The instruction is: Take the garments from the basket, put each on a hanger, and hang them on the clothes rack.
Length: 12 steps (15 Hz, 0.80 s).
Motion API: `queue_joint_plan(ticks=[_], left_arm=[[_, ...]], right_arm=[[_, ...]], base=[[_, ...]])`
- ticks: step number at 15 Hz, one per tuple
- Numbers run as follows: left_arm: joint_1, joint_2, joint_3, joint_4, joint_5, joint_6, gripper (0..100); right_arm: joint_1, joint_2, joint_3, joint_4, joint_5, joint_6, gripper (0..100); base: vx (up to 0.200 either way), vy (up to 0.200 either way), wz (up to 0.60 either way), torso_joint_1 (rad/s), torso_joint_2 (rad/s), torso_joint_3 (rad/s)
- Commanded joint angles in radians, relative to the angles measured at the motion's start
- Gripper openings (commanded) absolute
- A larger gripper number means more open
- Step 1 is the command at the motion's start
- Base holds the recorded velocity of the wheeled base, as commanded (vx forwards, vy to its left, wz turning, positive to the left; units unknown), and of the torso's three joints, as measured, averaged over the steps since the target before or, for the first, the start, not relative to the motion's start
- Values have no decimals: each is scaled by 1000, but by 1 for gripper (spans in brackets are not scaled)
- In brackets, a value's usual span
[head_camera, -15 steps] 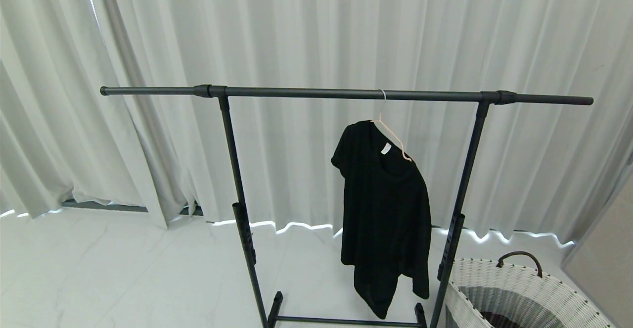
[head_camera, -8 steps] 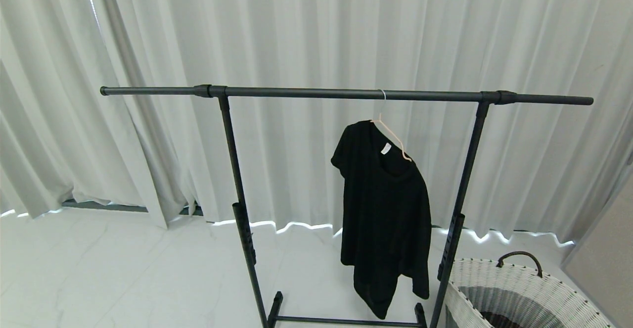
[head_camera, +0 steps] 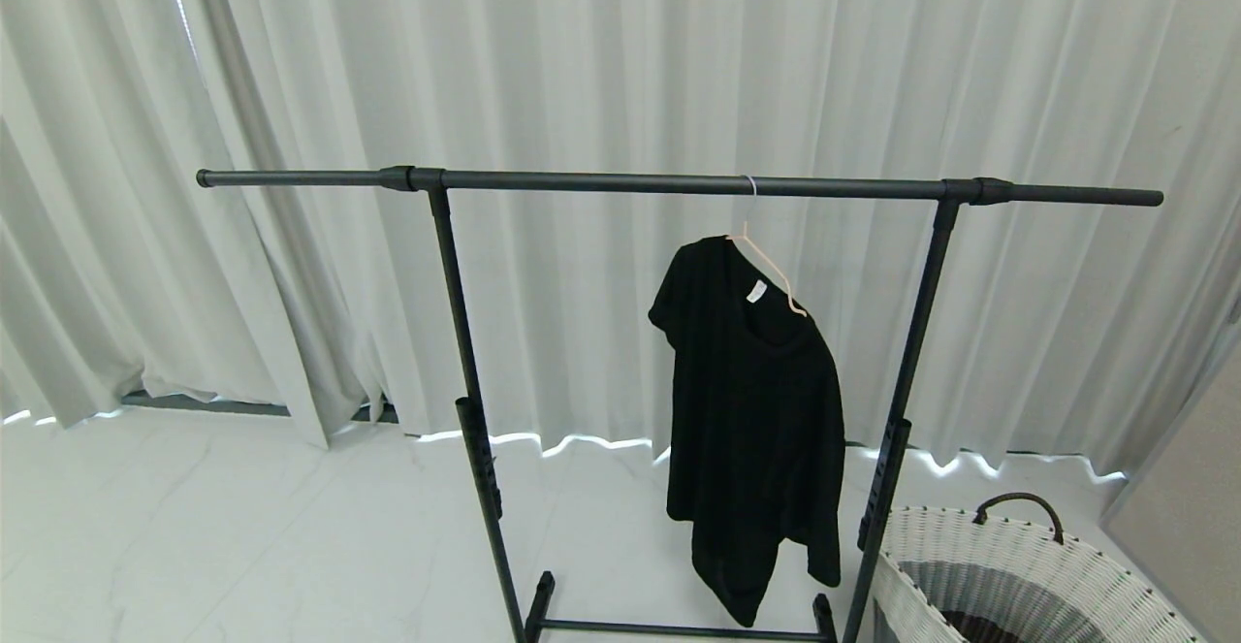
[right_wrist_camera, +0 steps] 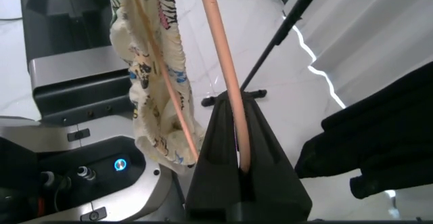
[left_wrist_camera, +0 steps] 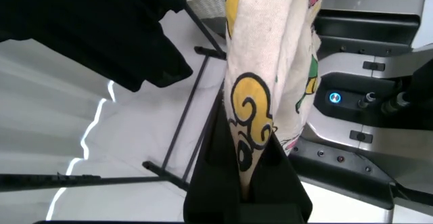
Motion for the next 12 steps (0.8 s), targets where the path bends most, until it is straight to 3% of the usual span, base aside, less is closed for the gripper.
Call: queue_joint_plan(ticks=[1, 6, 8, 12], left_arm=[[-1, 3, 1, -2, 1, 0, 0], [61, -5, 33, -2, 59, 8, 0], [76, -43, 68, -2, 197, 11, 0], [124, -128, 36, -15, 254, 11, 0]], right_arm=[[1, 3, 1, 1, 0, -3, 100], [-25, 0, 9, 3, -8, -15, 100], [-81, -8, 10, 3, -8, -16, 100], [-154, 13, 1, 1, -4, -4, 100]], base=[[0, 0, 0, 0, 0, 0], [0, 0, 0, 0, 0, 0], [0, 0, 0, 0, 0, 0], [0, 0, 0, 0, 0, 0]])
